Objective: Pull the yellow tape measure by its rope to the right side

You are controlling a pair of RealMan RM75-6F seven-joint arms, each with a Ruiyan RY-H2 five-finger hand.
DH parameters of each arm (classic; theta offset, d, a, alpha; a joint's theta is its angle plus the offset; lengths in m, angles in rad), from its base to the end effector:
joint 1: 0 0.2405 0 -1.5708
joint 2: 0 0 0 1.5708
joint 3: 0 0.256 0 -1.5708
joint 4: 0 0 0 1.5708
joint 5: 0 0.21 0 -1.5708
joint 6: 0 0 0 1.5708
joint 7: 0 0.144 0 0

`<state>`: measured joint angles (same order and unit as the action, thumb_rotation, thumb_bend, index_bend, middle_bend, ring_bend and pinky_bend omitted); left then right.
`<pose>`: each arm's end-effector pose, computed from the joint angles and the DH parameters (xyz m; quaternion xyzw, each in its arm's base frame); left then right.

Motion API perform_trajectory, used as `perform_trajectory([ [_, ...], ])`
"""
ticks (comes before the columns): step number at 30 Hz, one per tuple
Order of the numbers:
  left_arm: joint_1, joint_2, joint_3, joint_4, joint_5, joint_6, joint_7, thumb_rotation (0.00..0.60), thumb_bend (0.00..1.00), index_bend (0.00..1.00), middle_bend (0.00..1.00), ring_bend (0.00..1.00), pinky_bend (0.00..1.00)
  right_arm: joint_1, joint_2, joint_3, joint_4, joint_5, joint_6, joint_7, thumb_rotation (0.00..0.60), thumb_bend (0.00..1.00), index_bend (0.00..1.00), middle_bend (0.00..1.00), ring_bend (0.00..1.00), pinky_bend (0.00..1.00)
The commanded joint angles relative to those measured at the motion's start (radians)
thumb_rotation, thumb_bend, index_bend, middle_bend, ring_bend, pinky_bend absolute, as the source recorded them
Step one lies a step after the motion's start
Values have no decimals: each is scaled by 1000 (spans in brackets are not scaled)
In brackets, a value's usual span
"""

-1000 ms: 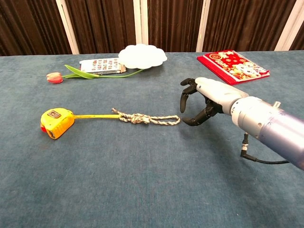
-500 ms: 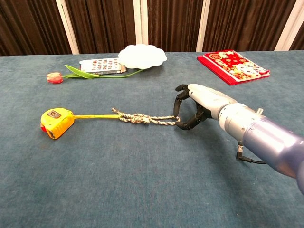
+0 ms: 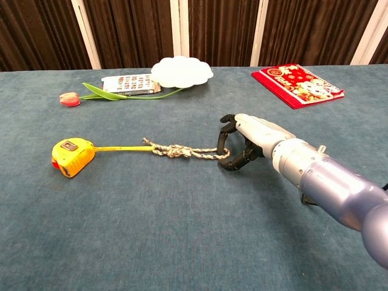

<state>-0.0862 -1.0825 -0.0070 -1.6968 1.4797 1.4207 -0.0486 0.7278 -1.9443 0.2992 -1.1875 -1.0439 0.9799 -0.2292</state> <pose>-0.3063 0.1704 0.1496 -0.5895 -0.4510 -0.3807 0.5515 -0.1222 -0.3385 -0.1040 0.6431 -0.5069 0.4223 0.3887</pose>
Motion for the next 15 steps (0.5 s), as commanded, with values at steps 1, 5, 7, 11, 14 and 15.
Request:
perform_trajectory([
  [1, 0, 0, 0, 0, 0, 0, 0, 600, 0, 0, 0, 0, 0, -1, -2, -2, 2, 1, -2, 0, 600, 398, 552, 102, 0, 0],
  [5, 1, 0, 0, 0, 0, 2, 1, 600, 0, 0, 0, 0, 0, -2, -5, -2, 4, 3, -2, 1, 600, 425, 566, 105, 0, 0],
  [7, 1, 0, 0, 0, 0, 2, 1, 600, 0, 0, 0, 0, 0, -2, -5, -3, 3, 4, -3, 0, 600, 438, 578, 107, 0, 0],
  [11, 1, 1, -1, 0, -3, 1, -1, 600, 0, 0, 0, 0, 0, -4, -5, -2, -1, 6, -1, -1, 600, 457, 605, 109, 0, 0],
  [14, 1, 1, -1, 1, -3, 1, -2, 600, 0, 0, 0, 0, 0, -7, -2, -1, -9, 7, 1, -1, 600, 459, 617, 111, 0, 0],
  [15, 1, 1, -1, 1, -3, 1, -2, 600, 0, 0, 0, 0, 0, -8, 0, 0, -13, 7, 2, 0, 600, 460, 619, 111, 0, 0],
])
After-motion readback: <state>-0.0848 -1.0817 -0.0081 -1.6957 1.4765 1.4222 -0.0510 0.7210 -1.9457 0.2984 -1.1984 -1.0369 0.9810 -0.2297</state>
